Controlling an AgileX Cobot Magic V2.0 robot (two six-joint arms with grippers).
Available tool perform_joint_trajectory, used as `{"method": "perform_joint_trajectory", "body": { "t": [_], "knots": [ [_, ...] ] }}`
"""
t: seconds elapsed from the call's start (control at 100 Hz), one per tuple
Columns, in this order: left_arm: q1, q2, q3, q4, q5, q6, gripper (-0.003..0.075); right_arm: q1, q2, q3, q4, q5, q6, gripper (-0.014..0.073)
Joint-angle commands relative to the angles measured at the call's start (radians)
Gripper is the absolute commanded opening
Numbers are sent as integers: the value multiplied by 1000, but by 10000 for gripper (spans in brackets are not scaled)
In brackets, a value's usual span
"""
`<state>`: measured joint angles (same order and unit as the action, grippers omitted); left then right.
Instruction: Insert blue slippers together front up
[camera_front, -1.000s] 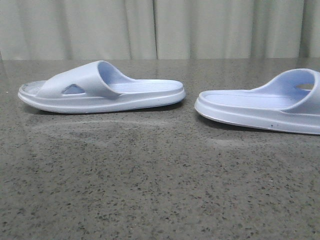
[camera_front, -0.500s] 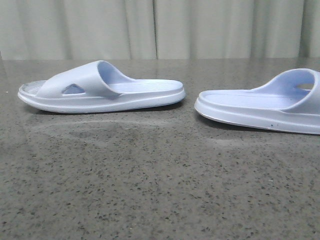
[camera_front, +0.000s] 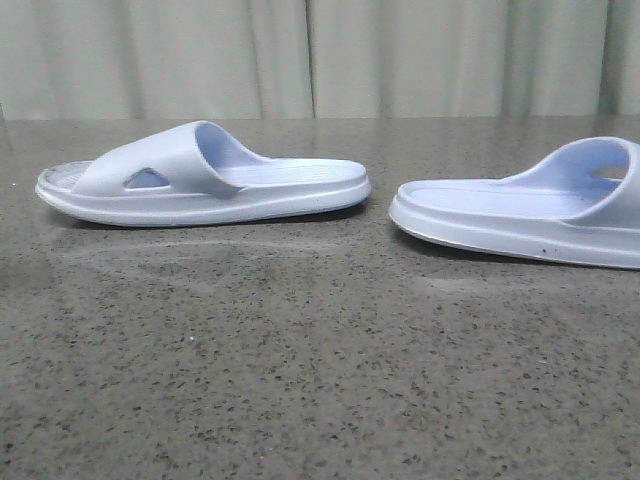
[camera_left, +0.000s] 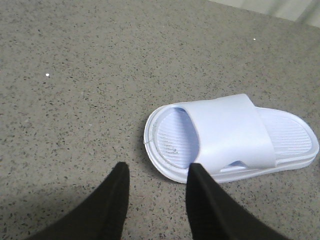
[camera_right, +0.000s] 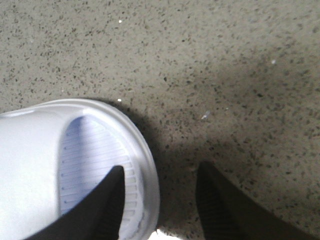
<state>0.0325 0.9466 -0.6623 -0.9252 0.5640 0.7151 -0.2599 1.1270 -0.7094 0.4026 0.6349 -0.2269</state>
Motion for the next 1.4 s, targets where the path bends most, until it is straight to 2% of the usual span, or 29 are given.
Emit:
{"method": "perform_joint_trajectory", "body": {
  "t": [0.0,0.18,0.31,0.5,0.57,0.69,0.93,1.27,1.39],
  "knots": [
    [3,11,-36,-74,-40,38,237,-38,16,-40,107,-4,-103,279],
    [3,27,-36,-106,-40,75,237,-113,91,-72,241,71,-212,279],
    [3,33,-36,-107,-41,94,237,-158,148,-93,390,164,-329,279],
    [3,33,-36,-107,-41,97,237,-170,217,-127,415,285,-367,262],
    [3,35,-36,-107,-44,97,237,-170,224,-132,424,299,-369,182],
    [3,66,-39,-137,-37,102,237,-170,224,-132,427,299,-369,-110],
    [4,210,-69,-300,28,210,237,-170,224,-132,427,302,-369,-104],
    [4,457,-240,-311,203,223,237,-170,224,-132,429,294,-369,-104],
    [4,510,-272,-298,227,223,237,-170,224,-132,429,292,-369,-104]
  ]
}}
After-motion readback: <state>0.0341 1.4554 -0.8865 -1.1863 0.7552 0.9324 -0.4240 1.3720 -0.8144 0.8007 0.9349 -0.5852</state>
